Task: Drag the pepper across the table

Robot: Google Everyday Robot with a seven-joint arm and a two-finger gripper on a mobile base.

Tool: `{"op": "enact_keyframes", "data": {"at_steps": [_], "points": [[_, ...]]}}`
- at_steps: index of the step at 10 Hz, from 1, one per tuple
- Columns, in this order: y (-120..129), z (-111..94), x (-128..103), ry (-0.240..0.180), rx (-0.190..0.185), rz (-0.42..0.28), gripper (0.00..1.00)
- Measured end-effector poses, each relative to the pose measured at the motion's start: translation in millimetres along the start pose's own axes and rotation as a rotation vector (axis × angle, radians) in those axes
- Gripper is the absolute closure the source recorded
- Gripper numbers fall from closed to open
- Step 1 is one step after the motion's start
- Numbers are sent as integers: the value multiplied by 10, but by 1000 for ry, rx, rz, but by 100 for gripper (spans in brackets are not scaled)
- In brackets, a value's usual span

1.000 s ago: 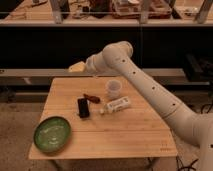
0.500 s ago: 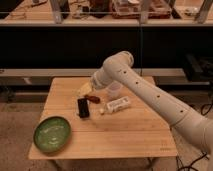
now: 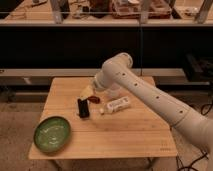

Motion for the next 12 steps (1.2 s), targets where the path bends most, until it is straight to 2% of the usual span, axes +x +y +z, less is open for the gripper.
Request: {"op": "enact_keyframes", "data": {"at_steps": [2, 4, 6, 8, 11, 12], "points": [[77, 400, 73, 9, -62, -98, 20], [127, 855, 140, 2, -104, -182, 20], [235, 1221, 88, -36, -116, -208, 20], [389, 1288, 118, -51, -133, -199, 20], [724, 1233, 230, -52, -171, -169, 20], [777, 1232, 244, -55, -173, -163, 20]]}}
